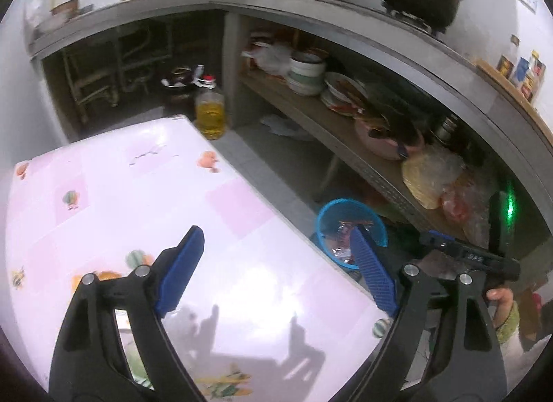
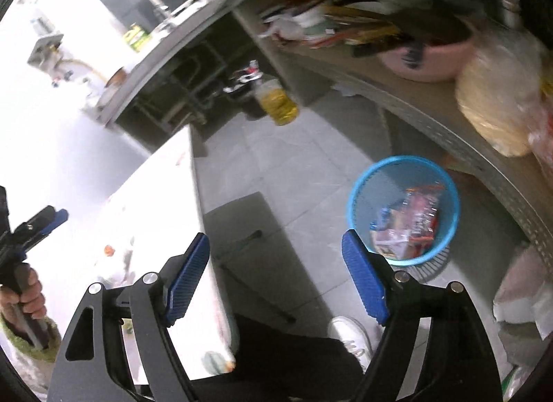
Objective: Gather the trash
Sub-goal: 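Move both tools back over the table toward the box and bottle, then close the left gripper on the orange peel while the right gripper approaches the medicine box, then grasp the yellow-white medicine box with the right gripper, then carry the orange peel and medicine box over the blue wastebasket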
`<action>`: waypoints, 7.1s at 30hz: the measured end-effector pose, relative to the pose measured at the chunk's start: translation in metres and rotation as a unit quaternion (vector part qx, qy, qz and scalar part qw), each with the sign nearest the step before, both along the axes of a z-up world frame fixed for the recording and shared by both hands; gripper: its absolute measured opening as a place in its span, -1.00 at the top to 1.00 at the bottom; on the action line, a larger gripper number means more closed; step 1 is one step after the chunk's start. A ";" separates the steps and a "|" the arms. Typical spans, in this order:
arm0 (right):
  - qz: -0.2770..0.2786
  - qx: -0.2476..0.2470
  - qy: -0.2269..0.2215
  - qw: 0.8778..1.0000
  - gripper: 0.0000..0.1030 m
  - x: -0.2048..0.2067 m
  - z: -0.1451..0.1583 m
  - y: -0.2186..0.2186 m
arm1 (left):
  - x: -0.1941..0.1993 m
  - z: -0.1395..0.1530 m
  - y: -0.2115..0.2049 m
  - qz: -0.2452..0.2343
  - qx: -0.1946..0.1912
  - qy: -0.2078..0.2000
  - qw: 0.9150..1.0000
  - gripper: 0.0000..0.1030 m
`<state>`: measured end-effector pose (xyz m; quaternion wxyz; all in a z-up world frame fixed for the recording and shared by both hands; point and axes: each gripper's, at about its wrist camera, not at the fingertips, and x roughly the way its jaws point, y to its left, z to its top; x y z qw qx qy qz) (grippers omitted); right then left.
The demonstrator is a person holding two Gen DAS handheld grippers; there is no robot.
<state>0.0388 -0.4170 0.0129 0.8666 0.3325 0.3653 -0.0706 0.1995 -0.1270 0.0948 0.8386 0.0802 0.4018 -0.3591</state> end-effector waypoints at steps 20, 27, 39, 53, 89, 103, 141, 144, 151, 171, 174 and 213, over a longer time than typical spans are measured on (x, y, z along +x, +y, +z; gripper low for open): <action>0.150 -0.002 -0.025 0.988 -0.49 0.082 0.058 0.090 | 0.017 -0.014 0.129 0.117 -0.015 0.003 0.993 -0.61; 0.230 0.024 -0.022 0.973 -0.49 0.125 0.066 0.132 | 0.023 -0.023 0.180 0.171 -0.013 0.007 0.985 -0.61; 0.296 0.036 -0.002 0.954 -0.49 0.159 0.062 0.192 | 0.056 -0.058 0.175 0.112 0.037 0.022 0.993 -0.61; 0.281 0.042 0.025 0.958 -0.49 0.166 0.047 0.187 | 0.081 -0.100 0.120 0.020 0.128 -0.002 0.992 0.10; 0.520 -0.168 0.054 0.836 -0.57 0.247 0.065 0.319 | 0.060 -0.065 0.219 0.179 0.063 -0.015 0.982 0.83; 0.678 -0.258 0.110 0.680 -0.66 0.287 0.027 0.409 | 0.042 -0.058 0.255 0.213 0.034 -0.017 0.976 0.83; 0.610 -0.323 0.123 0.713 -0.59 0.315 -0.017 0.398 | 0.051 -0.059 0.245 0.195 0.027 -0.012 0.980 0.83; 0.587 -0.294 0.114 0.746 -0.56 0.314 -0.010 0.378 | 0.050 -0.055 0.241 0.195 0.025 -0.017 0.980 0.83; 0.509 -0.240 0.083 0.823 -0.46 0.308 0.014 0.329 | 0.046 -0.044 0.228 0.189 0.025 -0.029 0.981 0.83; 0.403 -0.103 0.039 0.908 -0.39 0.274 0.025 0.239 | 0.033 -0.006 0.155 0.143 0.033 -0.067 0.987 0.83; 0.387 -0.078 0.033 0.918 -0.38 0.264 0.025 0.223 | 0.029 -0.003 0.141 0.132 0.034 -0.070 0.988 0.83; -0.249 0.189 0.098 0.945 -0.49 -0.002 -0.220 -0.156 | 0.008 -0.193 -0.373 -0.218 0.158 0.197 0.943 0.55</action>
